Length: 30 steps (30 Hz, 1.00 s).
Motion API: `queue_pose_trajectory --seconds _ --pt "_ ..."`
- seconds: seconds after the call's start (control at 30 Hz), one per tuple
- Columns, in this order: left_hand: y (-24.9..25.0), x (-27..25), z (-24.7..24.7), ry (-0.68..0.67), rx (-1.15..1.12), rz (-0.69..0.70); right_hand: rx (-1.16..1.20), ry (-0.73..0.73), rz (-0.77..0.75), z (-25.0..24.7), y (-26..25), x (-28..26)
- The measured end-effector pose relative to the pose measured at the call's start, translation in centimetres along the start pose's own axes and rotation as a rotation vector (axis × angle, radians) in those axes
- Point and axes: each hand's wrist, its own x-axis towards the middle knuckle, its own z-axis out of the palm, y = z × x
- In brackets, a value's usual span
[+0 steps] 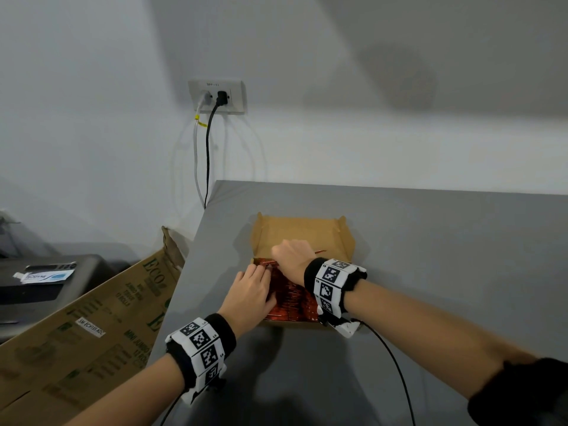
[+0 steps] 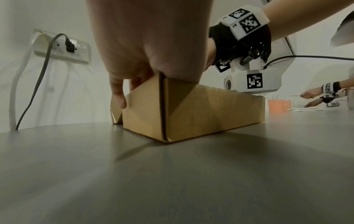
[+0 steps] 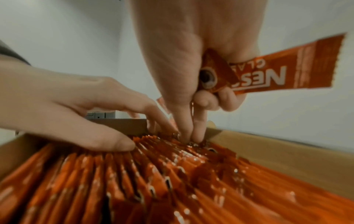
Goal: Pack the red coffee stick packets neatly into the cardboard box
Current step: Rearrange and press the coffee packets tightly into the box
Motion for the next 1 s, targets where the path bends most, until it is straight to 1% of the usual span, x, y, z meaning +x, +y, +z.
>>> queue_pose_trajectory --seconds 0.07,0.1,0.2,0.3,0.47,0.53,0.6,0.7,0.87,1.0 --pt "0.0 0.1 0.1 -0.015 0.019 0.000 0.025 -0.039 0.000 0.0 0.0 -0.2" --pt "0.1 0.1 0.1 -0.025 0.026 -0.004 0.033 -0.035 0.012 0.0 0.0 -0.3" --pt "0.1 0.1 0.2 -0.046 0.029 -0.006 0.049 0.050 0.081 -0.1 0.1 -0.6" --pt "0.1 0.0 0.0 -0.037 0.009 0.000 0.048 0.099 0.094 0.0 -0.2 -0.6" --pt "0.3 -0.1 -0.7 -0.019 0.007 -0.038 0.050 0.019 0.054 0.2 -0.6 -0.1" --pt "0.3 -0.2 -0.8 -0.015 0.021 -0.051 0.080 0.009 0.079 0.3 -0.5 0.1" --pt "0.3 -0.2 -1.0 -0.029 0.022 -0.059 0.137 0.019 0.134 0.4 -0.3 0.2" --pt "0.4 0.0 -1.1 -0.065 0.026 -0.020 0.184 0.061 0.165 0.5 -0.2 0.3" --pt "0.5 0.0 -1.2 -0.094 -0.012 0.035 0.195 0.125 0.145 0.6 0.1 0.2" --pt "0.6 -0.2 -1.3 -0.100 -0.015 0.009 0.208 0.116 0.177 1.1 0.7 -0.2"
